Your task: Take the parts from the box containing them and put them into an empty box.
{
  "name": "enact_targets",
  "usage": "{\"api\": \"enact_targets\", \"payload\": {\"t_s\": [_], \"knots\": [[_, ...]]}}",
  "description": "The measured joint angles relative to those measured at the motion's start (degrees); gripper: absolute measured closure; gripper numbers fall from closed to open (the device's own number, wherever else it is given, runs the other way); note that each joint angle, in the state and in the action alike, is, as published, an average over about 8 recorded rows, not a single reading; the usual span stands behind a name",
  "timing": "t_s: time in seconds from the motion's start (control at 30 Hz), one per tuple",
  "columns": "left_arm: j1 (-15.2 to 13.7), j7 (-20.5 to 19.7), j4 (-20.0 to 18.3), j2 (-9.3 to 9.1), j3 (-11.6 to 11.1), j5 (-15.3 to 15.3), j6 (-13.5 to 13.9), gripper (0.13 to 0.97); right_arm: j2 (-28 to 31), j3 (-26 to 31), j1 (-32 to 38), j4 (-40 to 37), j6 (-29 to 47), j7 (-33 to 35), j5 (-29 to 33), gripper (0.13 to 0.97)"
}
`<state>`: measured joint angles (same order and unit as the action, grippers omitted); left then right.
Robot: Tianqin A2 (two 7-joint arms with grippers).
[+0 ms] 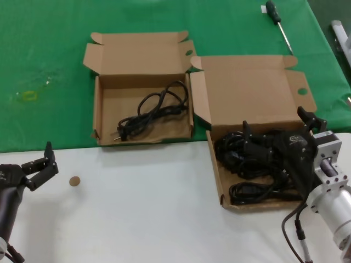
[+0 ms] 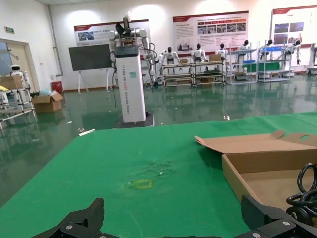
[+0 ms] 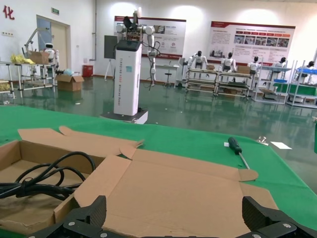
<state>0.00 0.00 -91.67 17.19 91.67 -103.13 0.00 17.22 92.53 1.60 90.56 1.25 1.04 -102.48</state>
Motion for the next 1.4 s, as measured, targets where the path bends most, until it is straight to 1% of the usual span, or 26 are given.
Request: {"api": "enact_targets", "payload": {"t_s": [1.4], "knots": [[0.0,0.0,0.0,0.0,0.0,0.0,0.0,0.132,0.0,0.0,0.0,0.0,0.0,0.0,0.0,0.129]]}}
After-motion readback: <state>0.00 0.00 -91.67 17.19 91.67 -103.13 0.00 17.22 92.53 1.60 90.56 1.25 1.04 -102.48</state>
